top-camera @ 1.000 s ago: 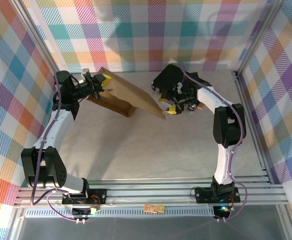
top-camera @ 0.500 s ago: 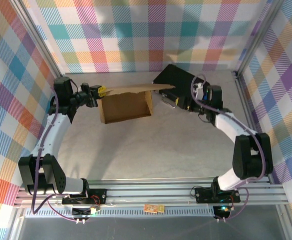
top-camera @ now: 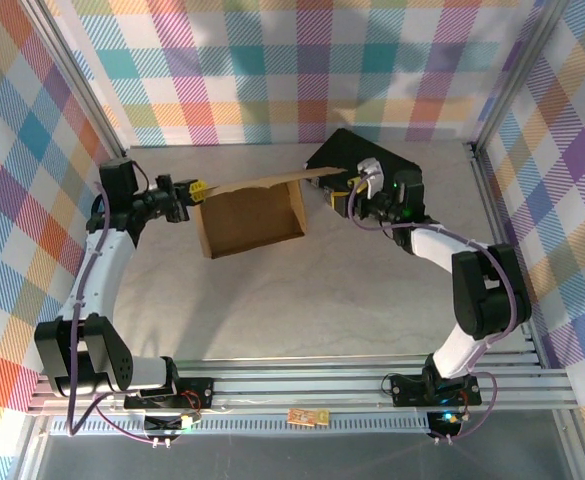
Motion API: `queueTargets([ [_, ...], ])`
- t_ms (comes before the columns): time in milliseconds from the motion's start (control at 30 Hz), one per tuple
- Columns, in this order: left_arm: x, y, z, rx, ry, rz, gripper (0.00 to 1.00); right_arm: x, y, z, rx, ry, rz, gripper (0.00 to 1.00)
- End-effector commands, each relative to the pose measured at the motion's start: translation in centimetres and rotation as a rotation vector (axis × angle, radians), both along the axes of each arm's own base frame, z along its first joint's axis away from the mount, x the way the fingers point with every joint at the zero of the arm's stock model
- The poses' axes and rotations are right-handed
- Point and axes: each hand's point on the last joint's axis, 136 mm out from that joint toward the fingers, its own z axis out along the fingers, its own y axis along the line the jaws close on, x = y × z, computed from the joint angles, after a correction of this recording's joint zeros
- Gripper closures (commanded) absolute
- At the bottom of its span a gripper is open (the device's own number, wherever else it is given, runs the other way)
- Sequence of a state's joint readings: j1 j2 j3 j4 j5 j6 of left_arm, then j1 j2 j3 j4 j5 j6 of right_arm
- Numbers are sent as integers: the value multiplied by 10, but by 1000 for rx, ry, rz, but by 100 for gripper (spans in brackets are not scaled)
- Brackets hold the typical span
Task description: Fold the paper box
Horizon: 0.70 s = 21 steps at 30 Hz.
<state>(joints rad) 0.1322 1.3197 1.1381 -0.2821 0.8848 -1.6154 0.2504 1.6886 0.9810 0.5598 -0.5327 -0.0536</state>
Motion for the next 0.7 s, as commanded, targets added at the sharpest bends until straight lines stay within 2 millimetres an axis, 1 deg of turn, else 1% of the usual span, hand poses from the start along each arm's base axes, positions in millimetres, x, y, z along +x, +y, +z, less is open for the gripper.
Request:
queueTargets([
  [0, -14, 2, 20, -9, -33, -33, 100, 0, 18, 21, -8, -157, 105, 27],
  [67, -16, 4, 22, -13, -37, -35, 100, 0, 25, 24, 11, -161, 144, 27],
  [133, -17, 8, 21, -15, -29, -28, 100, -7, 36, 29, 39, -157, 235, 23],
  [167, -17, 11, 21, -16, -30, -25, 100, -9, 40, 29, 42, -153, 255, 23],
  [267, -18, 17, 16, -13, -19, -17, 100, -13, 46, 25, 46, -162, 284, 25],
  [333, -18, 20, 13, -15, -11, -10, 100, -12, 48, 20, 46, -156, 283, 31],
  [400, -17, 23, 9, -13, -4, -2, 100, -10, 49, 16, 45, -164, 272, 40],
  [467, -17, 24, 5, -10, 4, 2, 100, -8, 51, 13, 65, -131, 258, 54],
  [500, -16, 24, 4, -10, 7, 4, 100, -7, 52, 13, 68, -128, 257, 57],
  [567, -14, 25, 0, -10, 12, 6, 100, -6, 57, 12, 72, -112, 257, 61],
  [667, -10, 26, -2, -12, 10, 11, 100, -6, 65, 8, 67, -99, 254, 61],
])
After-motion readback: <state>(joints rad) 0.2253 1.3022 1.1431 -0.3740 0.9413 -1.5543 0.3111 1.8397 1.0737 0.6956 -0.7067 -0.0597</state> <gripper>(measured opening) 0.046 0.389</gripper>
